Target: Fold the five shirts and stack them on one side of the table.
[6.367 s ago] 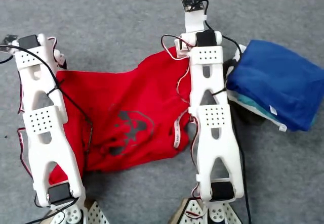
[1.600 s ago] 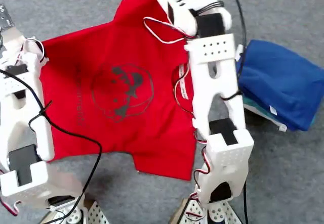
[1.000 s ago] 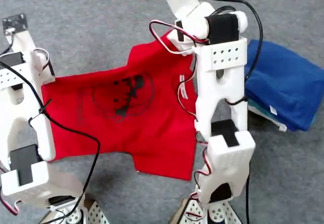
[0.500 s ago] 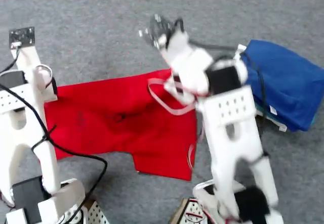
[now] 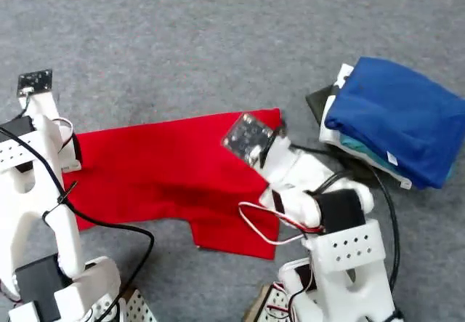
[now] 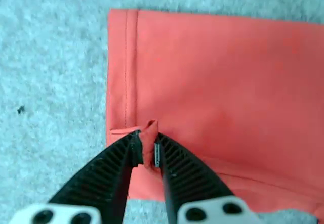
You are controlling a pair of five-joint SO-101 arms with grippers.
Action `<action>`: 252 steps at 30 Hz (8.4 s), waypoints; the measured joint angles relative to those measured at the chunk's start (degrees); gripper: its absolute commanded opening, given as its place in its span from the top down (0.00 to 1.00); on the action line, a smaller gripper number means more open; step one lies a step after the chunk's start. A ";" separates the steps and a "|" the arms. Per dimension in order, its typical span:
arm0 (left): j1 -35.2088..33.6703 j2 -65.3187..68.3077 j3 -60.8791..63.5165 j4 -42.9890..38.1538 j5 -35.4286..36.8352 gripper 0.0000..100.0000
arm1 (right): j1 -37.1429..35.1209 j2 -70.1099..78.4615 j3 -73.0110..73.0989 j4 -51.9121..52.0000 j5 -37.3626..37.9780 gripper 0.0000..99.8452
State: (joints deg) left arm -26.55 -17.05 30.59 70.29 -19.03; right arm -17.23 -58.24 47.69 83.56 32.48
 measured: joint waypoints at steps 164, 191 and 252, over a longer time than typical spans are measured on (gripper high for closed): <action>-16.79 15.03 7.74 -24.97 7.21 0.98 | -37.36 62.86 -15.74 -21.54 0.79 1.00; -18.73 14.68 7.74 -24.97 11.87 0.98 | -37.63 57.14 -15.65 -14.68 1.76 0.85; -18.73 14.68 7.74 -24.97 11.87 0.98 | -39.82 64.26 -21.54 -13.27 0.79 0.92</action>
State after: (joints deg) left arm -45.27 -2.37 38.33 45.32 -7.16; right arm -57.05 6.02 26.15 70.29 33.27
